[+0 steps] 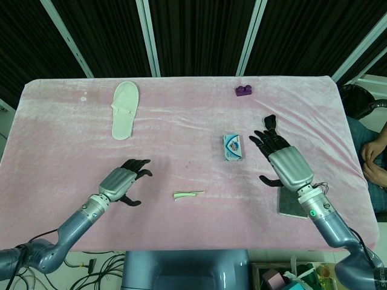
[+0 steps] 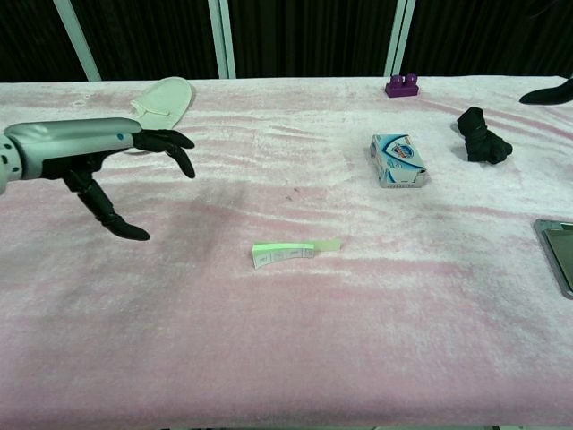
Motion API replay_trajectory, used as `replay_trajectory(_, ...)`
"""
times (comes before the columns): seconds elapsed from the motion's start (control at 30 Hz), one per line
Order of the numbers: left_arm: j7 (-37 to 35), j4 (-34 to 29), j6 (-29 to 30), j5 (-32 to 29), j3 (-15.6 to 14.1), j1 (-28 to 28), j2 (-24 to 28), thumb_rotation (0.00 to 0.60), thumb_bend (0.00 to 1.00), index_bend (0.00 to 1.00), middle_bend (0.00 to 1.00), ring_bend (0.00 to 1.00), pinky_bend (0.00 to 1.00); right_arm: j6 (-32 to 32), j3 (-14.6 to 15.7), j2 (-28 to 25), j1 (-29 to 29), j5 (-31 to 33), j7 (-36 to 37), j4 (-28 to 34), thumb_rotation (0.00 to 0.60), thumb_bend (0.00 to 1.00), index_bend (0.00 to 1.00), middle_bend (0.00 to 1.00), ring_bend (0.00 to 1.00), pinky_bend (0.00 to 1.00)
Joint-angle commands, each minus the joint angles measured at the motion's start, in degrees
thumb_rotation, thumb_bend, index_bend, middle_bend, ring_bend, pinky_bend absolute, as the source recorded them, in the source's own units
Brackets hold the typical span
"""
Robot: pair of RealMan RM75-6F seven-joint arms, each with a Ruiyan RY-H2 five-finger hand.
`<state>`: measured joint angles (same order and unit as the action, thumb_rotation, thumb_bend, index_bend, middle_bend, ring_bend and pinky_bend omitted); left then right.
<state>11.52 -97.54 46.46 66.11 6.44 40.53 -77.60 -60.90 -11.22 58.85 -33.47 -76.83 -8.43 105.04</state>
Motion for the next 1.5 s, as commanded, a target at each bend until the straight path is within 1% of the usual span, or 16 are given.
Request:
replay_trajectory(0.03,7.3,-2.3,-1.4,-8.4,1.5,4.5,-3.9,0.600,0.14,0.25,0.00,0.00,0.00,0.1,-0.1,0.2,-0.1,0.3,0.4,-0.4,0.600,0.19,0.00,0.00,0.00,0.13)
replay_trajectory(0.2,15.1,-2.3,0.0,-17.5,2.0,9.6,-8.4,0.600,0.15,0.26,0.00,0.00,0.00,0.6,0.4,0.9,-0.2,0.2,0.7,-1.7,0.600,0.19,0.00,0.00,0.00,0.13)
replay_trajectory(0.3,17.5,-1.0,1.0,-21.3,2.6,12.1,-11.4,0.600,0.15,0.26,0.00,0.00,0.00,0.8,0.6,1.1,-0.3,0.2,0.7,-2.0,0.600,0.19,0.00,0.00,0.00,0.13)
replay_trajectory(0.5,20.7,1.8,2.6,-26.2,3.0,15.8,-16.0,0.600,0.19,0.30,0.00,0.00,0.00,0.9,0.9,1.1,-0.2,0.0,0.8,-2.4,0.600,0.19,0.00,0.00,0.00,0.13)
replay_trajectory(0.57,22.0,4.0,3.5,-27.6,3.2,17.1,-18.6,0.600,0.20,0.31,0.00,0.00,0.00,0.6,1.1,0.9,0.1,0.0,1.0,-2.7,0.600,0.19,0.00,0.00,0.00,0.13)
replay_trajectory(0.63,23.0,5.3,4.4,-28.8,3.1,17.9,-20.0,0.600,0.21,0.31,0.00,0.00,0.00,0.4,1.2,0.8,0.3,-0.1,1.4,-2.9,0.600,0.19,0.00,0.00,0.00,0.13)
replay_trajectory(0.8,24.2,6.7,5.9,-30.6,2.4,18.4,-21.2,0.600,0.23,0.33,0.00,0.00,0.00,0.1,1.5,0.4,0.8,-0.5,2.6,-3.5,0.600,0.19,0.00,0.00,0.00,0.13)
replay_trajectory(0.93,24.0,6.9,6.6,-30.7,1.8,18.1,-21.5,0.600,0.27,0.33,0.00,0.00,0.00,-0.1,1.9,0.0,1.2,-1.3,3.3,-3.7,0.600,0.19,0.00,0.00,0.00,0.13)
replay_trajectory(1.1,24.3,7.4,6.1,-31.1,0.8,18.2,-21.6,0.600,0.30,0.35,0.00,0.00,0.00,-0.3,2.3,-0.2,1.6,-1.8,3.9,-3.8,0.600,0.19,0.00,0.00,0.00,0.13)
replay_trajectory(1.3,23.9,7.9,5.9,-31.1,0.7,18.1,-21.7,0.600,0.31,0.36,0.01,0.00,0.00,0.0,2.5,-0.4,1.7,-2.0,4.1,-4.0,0.600,0.19,0.00,0.00,0.00,0.13)
replay_trajectory(1.5,23.4,8.5,5.7,-31.0,0.6,18.0,-22.0,0.600,0.34,0.42,0.02,0.00,0.00,0.1,2.8,-0.4,1.9,-1.9,4.3,-4.4,0.600,0.19,0.00,0.00,0.00,0.13)
